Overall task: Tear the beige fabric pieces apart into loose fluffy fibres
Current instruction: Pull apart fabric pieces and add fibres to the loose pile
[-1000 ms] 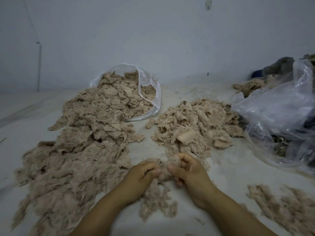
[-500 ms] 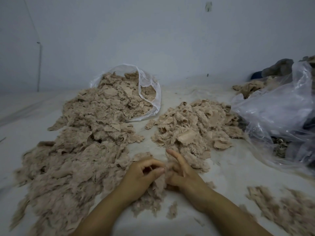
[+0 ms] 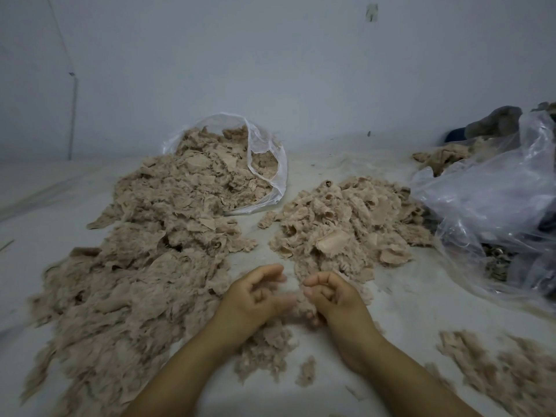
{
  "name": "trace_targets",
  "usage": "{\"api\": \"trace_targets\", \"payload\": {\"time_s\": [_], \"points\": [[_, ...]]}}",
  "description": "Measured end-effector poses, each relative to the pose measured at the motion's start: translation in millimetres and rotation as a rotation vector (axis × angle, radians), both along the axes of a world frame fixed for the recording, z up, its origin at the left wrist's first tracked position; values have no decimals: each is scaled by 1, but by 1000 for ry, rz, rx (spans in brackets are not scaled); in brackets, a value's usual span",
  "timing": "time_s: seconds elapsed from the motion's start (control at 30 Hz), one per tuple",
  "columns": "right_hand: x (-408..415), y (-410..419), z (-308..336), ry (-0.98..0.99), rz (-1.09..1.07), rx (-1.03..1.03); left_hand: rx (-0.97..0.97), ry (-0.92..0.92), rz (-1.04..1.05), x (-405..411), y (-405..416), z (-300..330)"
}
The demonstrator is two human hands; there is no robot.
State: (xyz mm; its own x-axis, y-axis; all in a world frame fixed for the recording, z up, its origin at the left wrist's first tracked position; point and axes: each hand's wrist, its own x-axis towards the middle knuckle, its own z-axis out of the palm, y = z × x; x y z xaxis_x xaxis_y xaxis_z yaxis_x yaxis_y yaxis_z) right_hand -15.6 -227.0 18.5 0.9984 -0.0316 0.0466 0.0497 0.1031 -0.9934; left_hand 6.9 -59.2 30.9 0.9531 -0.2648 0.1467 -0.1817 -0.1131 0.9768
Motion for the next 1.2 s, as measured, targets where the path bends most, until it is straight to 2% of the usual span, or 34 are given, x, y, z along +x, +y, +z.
{"api": "trace_targets", "payload": {"time_s": [0.13,0.3,0.37,0.5,0.6,0.67,0.7,0.77,0.93,0.97,1.07,1.1,1.13,1.2], "points": [[-2,-1,2,14,49,-36,107,-129,89,0,-3,0],[-4,3,2,17,125,-92,128,-207,48,0,-5,0],[-3,3,1,7,80,-68,58,-192,140,3,-6,-1],[-1,-6,3,-1,0,110,-153,-83,297,8,7,5],[-3,-5,3,-17,61,126,-147,50,85,3,11,7],[-5,-1,3,-15,103,118,-39,81,-68,-4,3,5],[-5,0,3,-5,106,116,8,58,-82,-5,0,4],[-3,-3,3,29,83,137,18,37,-44,-4,-3,3],[0,-7,1,89,66,185,-170,67,58,2,7,7],[1,-8,3,89,60,220,-156,45,112,3,8,8],[11,-13,19,78,50,501,-51,-14,261,9,15,6],[12,-13,22,87,62,503,-34,-13,286,11,18,5],[12,-11,22,94,82,393,-8,-25,313,13,20,4],[5,-2,15,7,169,-137,106,-115,368,17,25,1]]}}
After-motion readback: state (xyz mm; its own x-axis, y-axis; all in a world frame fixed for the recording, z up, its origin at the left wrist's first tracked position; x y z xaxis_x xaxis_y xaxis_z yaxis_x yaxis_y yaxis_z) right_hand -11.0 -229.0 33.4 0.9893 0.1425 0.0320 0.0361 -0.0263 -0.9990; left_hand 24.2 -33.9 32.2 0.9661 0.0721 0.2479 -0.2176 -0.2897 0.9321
